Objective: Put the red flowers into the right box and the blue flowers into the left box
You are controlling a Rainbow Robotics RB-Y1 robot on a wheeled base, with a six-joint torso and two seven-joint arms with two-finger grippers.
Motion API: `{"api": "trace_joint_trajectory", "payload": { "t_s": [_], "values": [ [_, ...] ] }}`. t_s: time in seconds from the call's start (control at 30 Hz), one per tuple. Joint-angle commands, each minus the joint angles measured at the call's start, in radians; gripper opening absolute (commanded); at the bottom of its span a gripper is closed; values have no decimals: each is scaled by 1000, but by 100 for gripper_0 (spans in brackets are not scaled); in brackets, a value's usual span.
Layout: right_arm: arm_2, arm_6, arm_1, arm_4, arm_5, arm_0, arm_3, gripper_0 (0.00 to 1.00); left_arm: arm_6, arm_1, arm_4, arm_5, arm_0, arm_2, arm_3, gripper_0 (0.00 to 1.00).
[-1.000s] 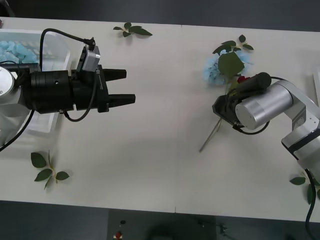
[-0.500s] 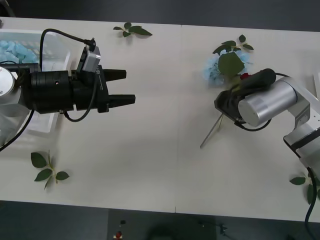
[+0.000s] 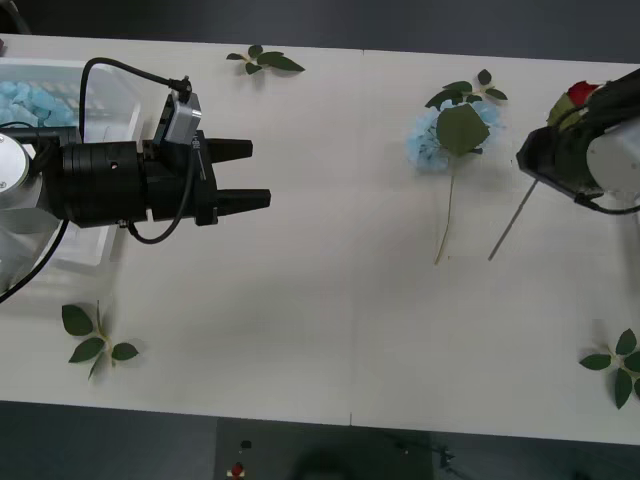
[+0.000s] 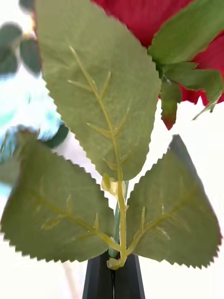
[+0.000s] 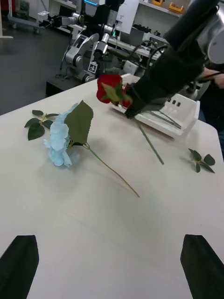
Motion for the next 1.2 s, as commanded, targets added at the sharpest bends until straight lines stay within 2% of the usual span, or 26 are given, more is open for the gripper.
{"api": "trace_joint_trajectory", "payload": {
  "t_s": [0.03, 0.23, 0.43, 0.6, 0.83, 1.03, 1.2],
  "values": [
    [-58, 132, -140, -47, 8, -16, -18, 0, 35, -14, 0, -9, 16, -1, -6, 89],
    [-73, 298, -273, -90, -3, -13, 48, 0, 35, -14, 0, -9, 16, -1, -6, 89],
    [-73, 450, -354, -79, -40, -2, 149, 0, 35, -14, 0, -13, 16, -1, -7, 89],
    [-75, 545, -365, -34, -89, 1, 261, 0, 35, -14, 0, -15, 16, -1, -7, 89],
    [-73, 712, -364, 22, -249, 33, 436, 0, 35, -14, -1, -17, 16, -1, -7, 89],
    [-73, 826, -360, 82, -333, 72, 505, 0, 35, -14, -1, -17, 16, -1, -6, 89],
    [-73, 829, -354, 94, -348, 93, 512, 0, 35, -14, -1, -17, 16, -1, -6, 89]
  ]
}}
